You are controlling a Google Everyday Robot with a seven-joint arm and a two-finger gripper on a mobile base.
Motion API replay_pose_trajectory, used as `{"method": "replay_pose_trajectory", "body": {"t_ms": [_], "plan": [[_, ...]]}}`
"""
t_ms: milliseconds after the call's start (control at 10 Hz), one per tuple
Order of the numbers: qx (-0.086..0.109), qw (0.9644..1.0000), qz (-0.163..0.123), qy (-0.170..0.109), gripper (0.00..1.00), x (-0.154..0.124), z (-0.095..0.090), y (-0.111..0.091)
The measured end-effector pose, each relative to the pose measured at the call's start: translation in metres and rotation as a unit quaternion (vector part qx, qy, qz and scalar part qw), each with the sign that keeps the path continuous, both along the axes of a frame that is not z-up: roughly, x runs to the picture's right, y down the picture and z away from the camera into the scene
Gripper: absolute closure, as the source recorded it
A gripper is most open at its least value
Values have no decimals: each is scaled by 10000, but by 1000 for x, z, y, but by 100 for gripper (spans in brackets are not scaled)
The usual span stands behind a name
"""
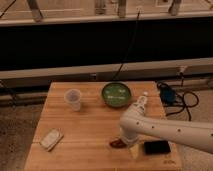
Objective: Place the pepper in the ceramic cup
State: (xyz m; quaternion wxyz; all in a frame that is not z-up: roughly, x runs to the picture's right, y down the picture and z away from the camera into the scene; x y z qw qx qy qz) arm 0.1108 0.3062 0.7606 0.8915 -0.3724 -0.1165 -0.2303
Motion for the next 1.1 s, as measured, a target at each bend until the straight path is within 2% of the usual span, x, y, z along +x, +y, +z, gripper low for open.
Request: {"method": "replay_pose_trajectory", "body": {"t_ms": [800,1100], "plan": [[-32,10000,15,49,20,-5,3,0],[-18,10000,16,66,24,-7,5,0]]}}
